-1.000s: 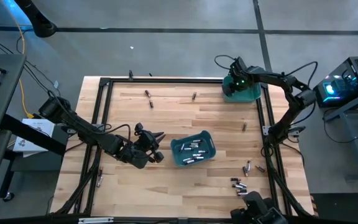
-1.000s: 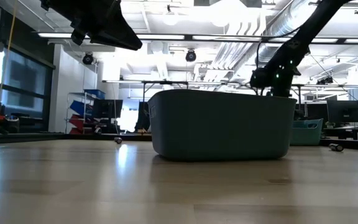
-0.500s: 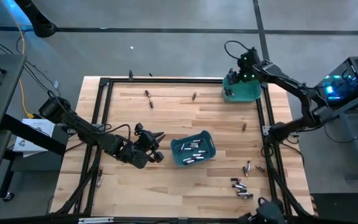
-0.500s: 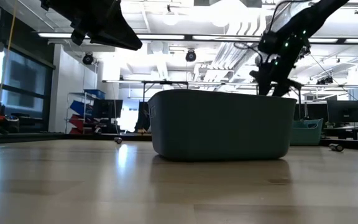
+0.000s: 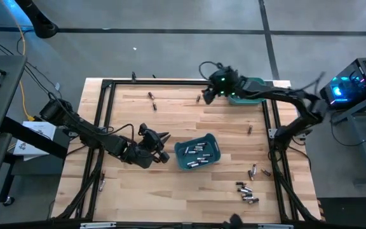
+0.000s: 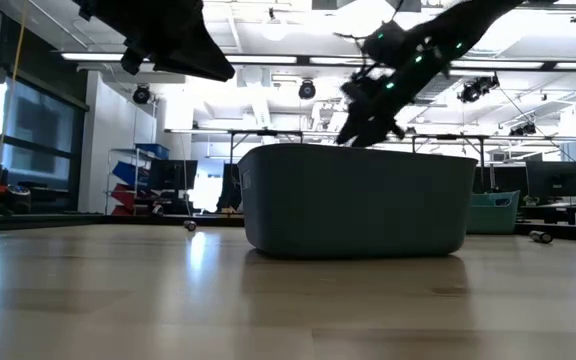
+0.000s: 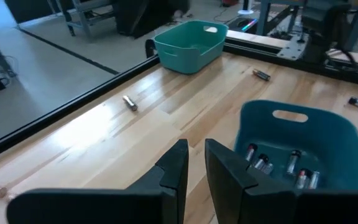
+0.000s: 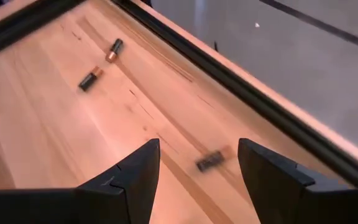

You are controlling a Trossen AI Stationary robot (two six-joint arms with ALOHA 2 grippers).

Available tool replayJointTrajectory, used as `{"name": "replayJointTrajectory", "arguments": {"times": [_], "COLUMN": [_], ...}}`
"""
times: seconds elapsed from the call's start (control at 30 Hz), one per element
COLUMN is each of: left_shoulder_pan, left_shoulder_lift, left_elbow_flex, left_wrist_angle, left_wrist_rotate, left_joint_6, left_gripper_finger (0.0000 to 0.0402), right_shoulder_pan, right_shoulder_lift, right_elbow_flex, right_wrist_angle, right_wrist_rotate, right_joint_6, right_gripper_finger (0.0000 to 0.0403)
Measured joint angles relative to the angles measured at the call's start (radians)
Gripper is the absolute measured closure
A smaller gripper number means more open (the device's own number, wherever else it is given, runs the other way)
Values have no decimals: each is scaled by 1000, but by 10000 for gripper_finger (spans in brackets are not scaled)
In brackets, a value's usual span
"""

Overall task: Sort batteries
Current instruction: Put the black battery into the green bin

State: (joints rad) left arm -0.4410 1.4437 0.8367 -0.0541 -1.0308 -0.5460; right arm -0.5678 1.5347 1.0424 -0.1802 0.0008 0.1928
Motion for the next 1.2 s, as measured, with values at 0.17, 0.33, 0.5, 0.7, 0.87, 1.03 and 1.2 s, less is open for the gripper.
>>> {"name": "replayJointTrajectory", "arguments": {"times": [0.17,0.33,0.5,0.7,0.87,1.03,1.2], "left_shoulder_pan": [10,10,10,10,7,6,6], "left_shoulder_lift": [0,0,0,0,0,0,0], "left_elbow_flex": [0,0,0,0,0,0,0], "left_wrist_angle": [23,23,23,23,23,23,23], "left_wrist_rotate": [34,35,35,58,58,59,60], "left_joint_6": [16,16,9,8,8,8,8], "left_gripper_finger": [355,355,355,355,355,355,355], "right_shoulder_pan": [-10,-7,0,-1,6,8,8], "right_shoulder_lift": [158,318,452,563,593,593,591], "right_elbow_flex": [31,145,297,402,418,418,418], "right_wrist_angle": [39,15,-144,-217,-245,-306,-328], "right_wrist_rotate": [10,26,161,116,109,118,105], "right_joint_6": [104,124,144,166,166,163,150], "right_gripper_finger": [191,168,147,146,146,146,147]}}
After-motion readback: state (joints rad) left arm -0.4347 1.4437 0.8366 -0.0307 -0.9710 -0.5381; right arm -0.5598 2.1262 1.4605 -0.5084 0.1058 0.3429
